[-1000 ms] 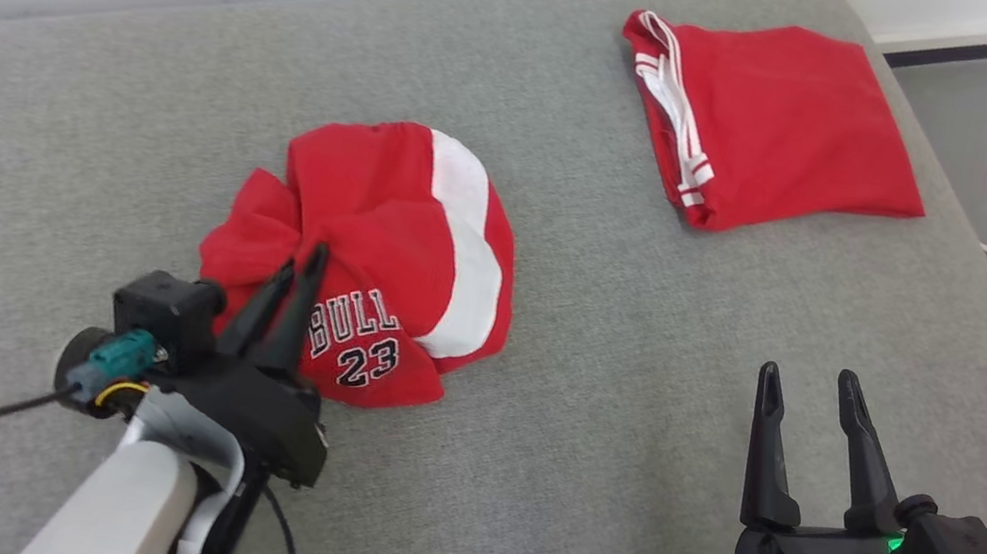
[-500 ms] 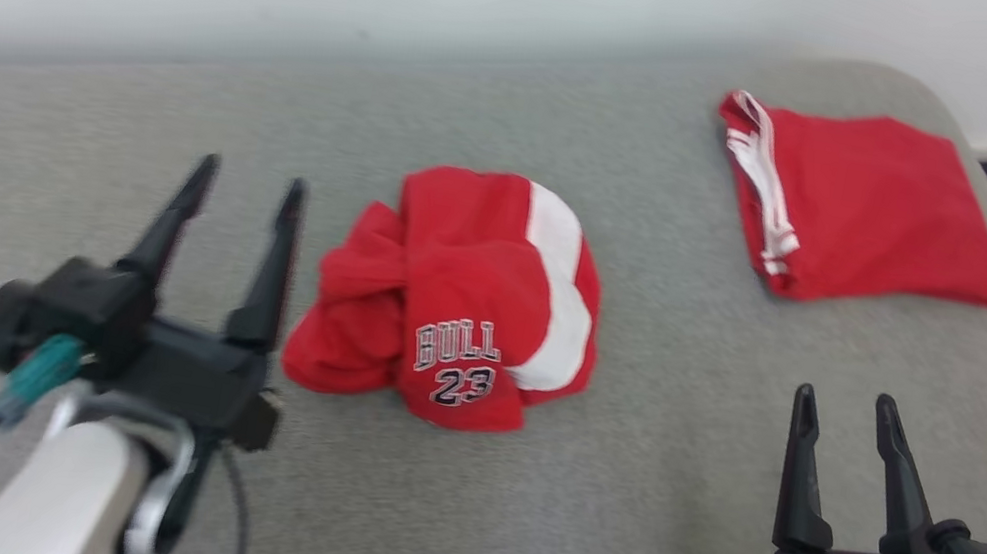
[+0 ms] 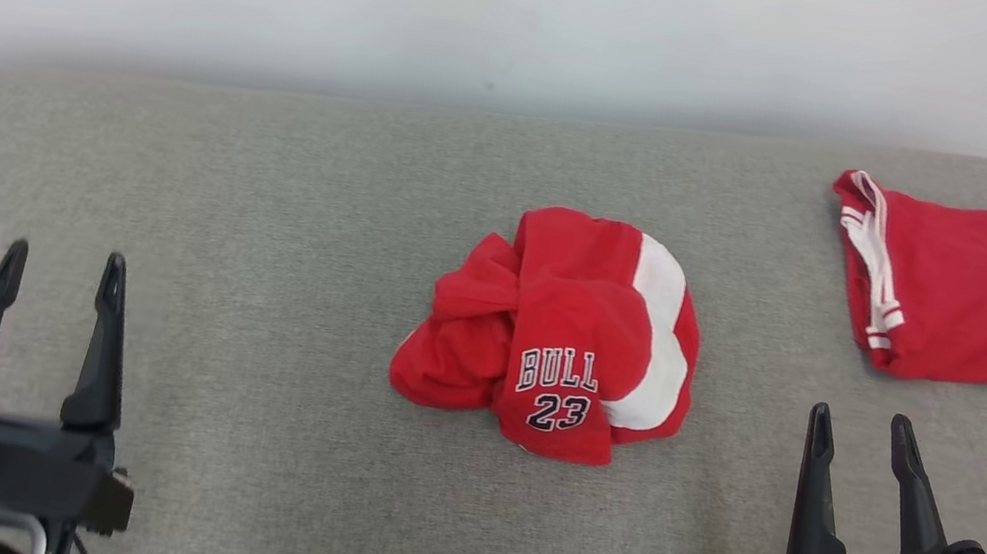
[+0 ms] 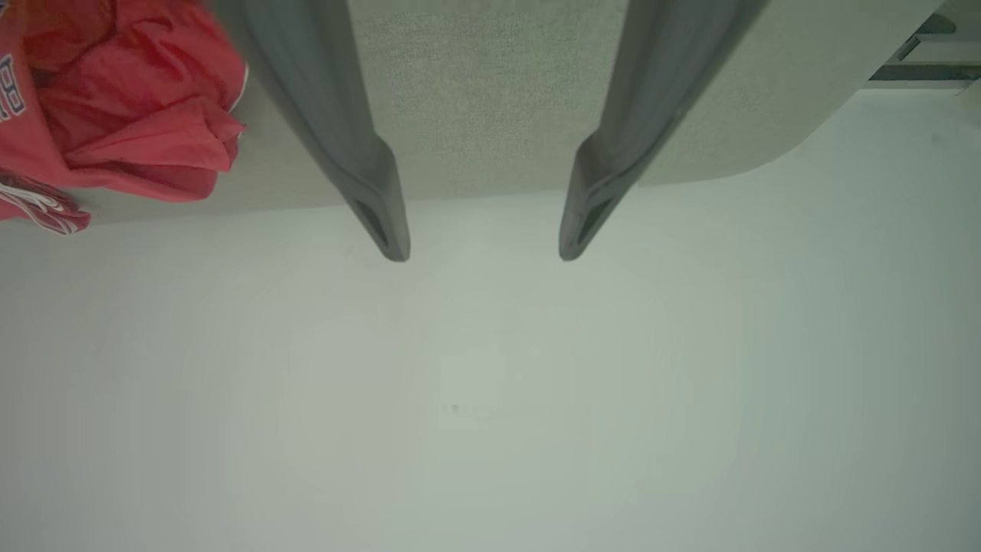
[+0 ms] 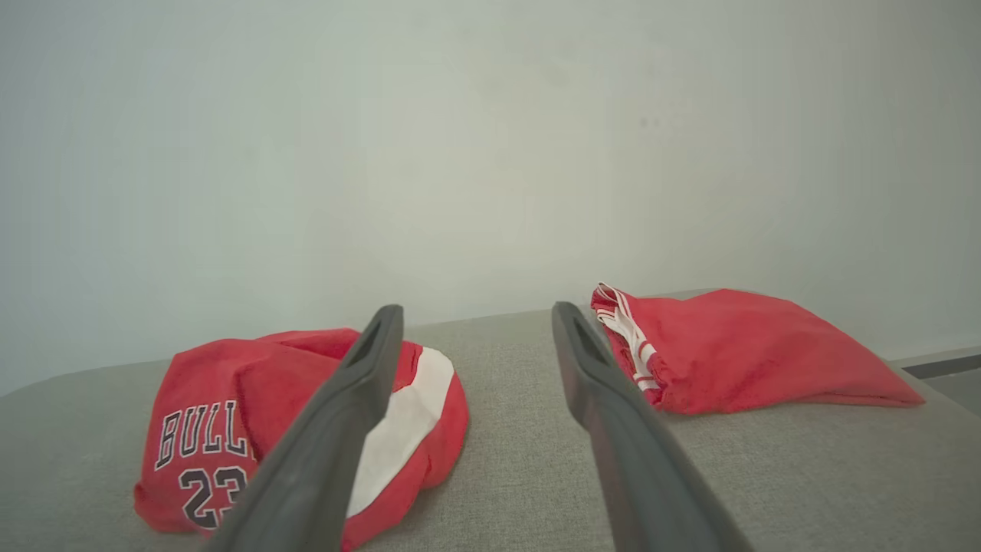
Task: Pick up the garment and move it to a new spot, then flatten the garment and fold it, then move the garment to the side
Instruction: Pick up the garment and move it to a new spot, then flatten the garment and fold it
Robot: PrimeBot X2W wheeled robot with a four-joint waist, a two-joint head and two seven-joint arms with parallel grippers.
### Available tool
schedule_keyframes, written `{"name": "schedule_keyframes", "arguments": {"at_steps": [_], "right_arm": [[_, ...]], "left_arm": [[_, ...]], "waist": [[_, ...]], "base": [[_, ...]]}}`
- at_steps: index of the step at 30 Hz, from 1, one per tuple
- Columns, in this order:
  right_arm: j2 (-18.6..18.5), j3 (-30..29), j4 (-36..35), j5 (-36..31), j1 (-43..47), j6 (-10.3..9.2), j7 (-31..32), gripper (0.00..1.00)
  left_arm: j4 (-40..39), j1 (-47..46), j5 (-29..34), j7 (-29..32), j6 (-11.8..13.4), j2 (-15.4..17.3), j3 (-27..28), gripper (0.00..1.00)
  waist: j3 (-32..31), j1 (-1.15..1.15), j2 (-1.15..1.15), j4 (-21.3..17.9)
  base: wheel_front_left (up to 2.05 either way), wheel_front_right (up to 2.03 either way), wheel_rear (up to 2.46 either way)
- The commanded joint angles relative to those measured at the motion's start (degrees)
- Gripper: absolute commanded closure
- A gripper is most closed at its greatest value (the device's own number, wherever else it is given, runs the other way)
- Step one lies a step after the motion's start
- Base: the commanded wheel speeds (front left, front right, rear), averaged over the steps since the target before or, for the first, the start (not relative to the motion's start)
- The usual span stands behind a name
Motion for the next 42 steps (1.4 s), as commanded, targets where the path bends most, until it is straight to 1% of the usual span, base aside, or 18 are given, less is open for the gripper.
{"name": "schedule_keyframes", "arguments": {"at_steps": [1,7,15,18,22,28,42], "right_arm": [[0.1,-0.1,0.1,0.2,0.9,-0.12,-0.4,0.0],[0.1,-0.2,0.5,0.5,1.0,-0.12,-0.6,0.0],[0.1,-0.2,0.8,0.5,1.3,-0.12,-0.6,0.0],[0.1,-0.1,1.1,0.6,1.6,-0.11,-0.5,0.0],[0.1,0.1,1.5,0.7,1.8,-0.12,-0.3,0.0],[0.1,0.3,1.8,0.6,2.1,-0.12,0.2,0.0],[0.1,0.8,1.4,0.1,3.0,-0.12,2.2,0.0]], "left_arm": [[-0.7,2.2,-0.3,-0.8,0.5,-0.4,0.4,0.0],[0.3,5.9,1.1,-2.1,1.0,-1.3,0.0,0.0],[0.2,8.8,1.2,-2.8,1.8,-3.4,2.6,0.0],[0.2,9.6,1.7,-2.9,1.4,-3.9,3.6,0.0],[1.4,10.1,3.7,-2.8,1.4,-3.6,3.0,0.0],[2.8,9.7,4.9,-2.6,1.8,-3.6,2.0,0.0],[3.5,9.6,4.1,0.3,2.2,-2.8,1.3,0.0]], "waist": [[-0.3,0.01,0.0,1.1],[-0.2,0.01,0.0,1.6],[-0.5,0.01,0.0,1.6],[-0.8,0.01,0.0,1.7],[-1.3,0.01,0.0,1.8],[-2.4,0.01,0.0,1.9],[-3.8,0.01,0.0,2.5]], "base": [[0.0,0.0,0.0],[0.0,0.0,0.0],[0.0,0.0,0.0],[0.0,0.0,0.0],[0.0,0.0,0.0],[0.0,0.0,0.0],[0.0,0.0,0.0]]}}
